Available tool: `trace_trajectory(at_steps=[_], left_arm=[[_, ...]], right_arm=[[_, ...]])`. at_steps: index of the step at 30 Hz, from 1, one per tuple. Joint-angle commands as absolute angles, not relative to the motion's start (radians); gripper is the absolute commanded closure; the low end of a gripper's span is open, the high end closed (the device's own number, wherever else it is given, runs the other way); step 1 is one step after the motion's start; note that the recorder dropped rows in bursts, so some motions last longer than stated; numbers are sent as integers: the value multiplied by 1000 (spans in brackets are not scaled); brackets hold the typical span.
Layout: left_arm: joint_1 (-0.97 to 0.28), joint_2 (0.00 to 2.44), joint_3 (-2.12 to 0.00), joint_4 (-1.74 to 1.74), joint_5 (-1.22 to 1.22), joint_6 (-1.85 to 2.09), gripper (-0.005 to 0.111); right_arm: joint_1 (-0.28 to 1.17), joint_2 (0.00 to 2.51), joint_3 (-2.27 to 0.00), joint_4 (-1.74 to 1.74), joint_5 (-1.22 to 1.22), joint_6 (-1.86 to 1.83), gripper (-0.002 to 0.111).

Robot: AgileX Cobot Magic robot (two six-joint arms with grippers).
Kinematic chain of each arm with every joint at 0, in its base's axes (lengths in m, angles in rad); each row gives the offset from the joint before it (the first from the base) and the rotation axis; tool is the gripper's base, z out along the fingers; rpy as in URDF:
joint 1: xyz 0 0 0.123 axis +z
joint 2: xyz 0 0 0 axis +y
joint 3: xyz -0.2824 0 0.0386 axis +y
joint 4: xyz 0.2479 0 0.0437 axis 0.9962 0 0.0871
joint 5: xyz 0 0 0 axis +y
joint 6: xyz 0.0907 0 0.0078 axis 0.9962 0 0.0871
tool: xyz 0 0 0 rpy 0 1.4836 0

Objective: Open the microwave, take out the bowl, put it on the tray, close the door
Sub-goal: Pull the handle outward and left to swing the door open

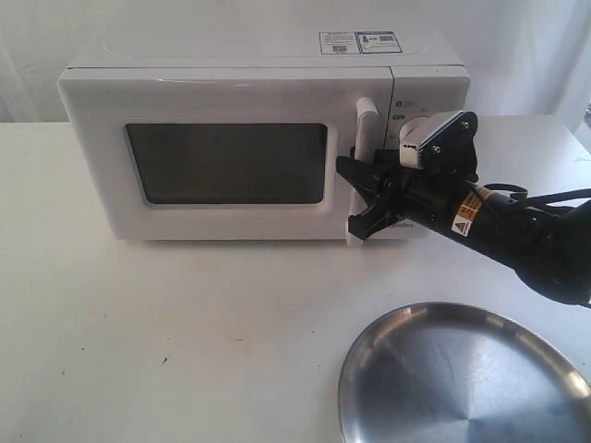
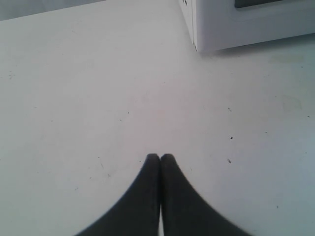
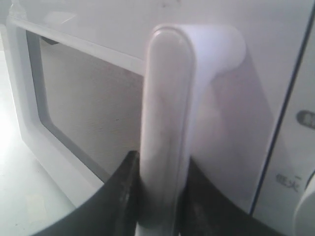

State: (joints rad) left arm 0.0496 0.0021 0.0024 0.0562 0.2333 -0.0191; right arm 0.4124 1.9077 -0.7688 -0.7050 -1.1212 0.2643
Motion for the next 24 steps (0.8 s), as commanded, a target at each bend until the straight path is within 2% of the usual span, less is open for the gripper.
trace_trajectory(at_steps=[1, 24], left_arm=[[47, 0, 0, 59, 233, -22, 107], [47, 0, 0, 59, 233, -22, 107]], right_arm=[[478, 1872, -807, -1115, -1221, 185, 108], [478, 1678, -801, -1334, -1221, 186, 108]])
